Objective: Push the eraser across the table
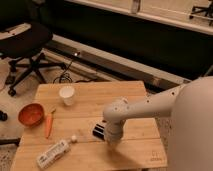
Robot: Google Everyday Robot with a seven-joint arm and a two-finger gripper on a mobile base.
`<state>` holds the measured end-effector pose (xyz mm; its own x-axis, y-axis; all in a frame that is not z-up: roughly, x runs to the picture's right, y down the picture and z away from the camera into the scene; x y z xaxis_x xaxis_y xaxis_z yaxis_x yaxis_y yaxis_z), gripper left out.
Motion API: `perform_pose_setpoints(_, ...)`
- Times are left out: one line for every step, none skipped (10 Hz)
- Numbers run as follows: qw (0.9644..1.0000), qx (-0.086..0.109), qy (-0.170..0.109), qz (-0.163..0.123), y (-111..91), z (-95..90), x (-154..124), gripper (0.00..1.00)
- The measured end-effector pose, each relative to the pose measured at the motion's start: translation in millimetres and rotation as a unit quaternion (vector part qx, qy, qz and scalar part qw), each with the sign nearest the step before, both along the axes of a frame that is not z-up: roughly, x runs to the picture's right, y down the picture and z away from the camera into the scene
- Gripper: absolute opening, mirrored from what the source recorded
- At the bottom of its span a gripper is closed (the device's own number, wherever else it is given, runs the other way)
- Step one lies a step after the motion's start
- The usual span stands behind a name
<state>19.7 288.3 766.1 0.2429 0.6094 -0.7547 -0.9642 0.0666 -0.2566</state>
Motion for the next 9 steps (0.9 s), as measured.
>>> perform_pose_setpoints(0.9999, 0.013, 0.002, 0.01, -12.1, 10.2, -3.5, 0.0)
perform_pose_setpoints(0.9997, 0.022, 0.0, 0.011, -21.1, 16.0, -7.3, 0.0)
perform_pose_setpoints(0.9994, 0.035, -0.005, 0.008, -35.8, 24.3, -15.3, 0.0)
perform_pose_setpoints(0.9992, 0.04, -0.009, 0.002, -44.9, 30.6, -20.7, 0.0)
perform_pose_setpoints(0.999, 0.041, -0.013, -0.009, -51.5, 40.5, -27.6, 0.0)
perform_pose_setpoints(0.9991, 0.037, -0.015, -0.017, -52.4, 50.0, -32.6, 0.0)
perform_pose_setpoints(0.999, 0.036, -0.015, -0.024, -55.9, 62.0, -37.4, 0.0)
perform_pose_setpoints(0.9988, 0.038, -0.01, -0.03, -62.7, 71.5, -38.7, 0.0)
perform_pose_setpoints(0.998, 0.048, -0.003, -0.042, -75.9, 84.8, -38.7, 0.0)
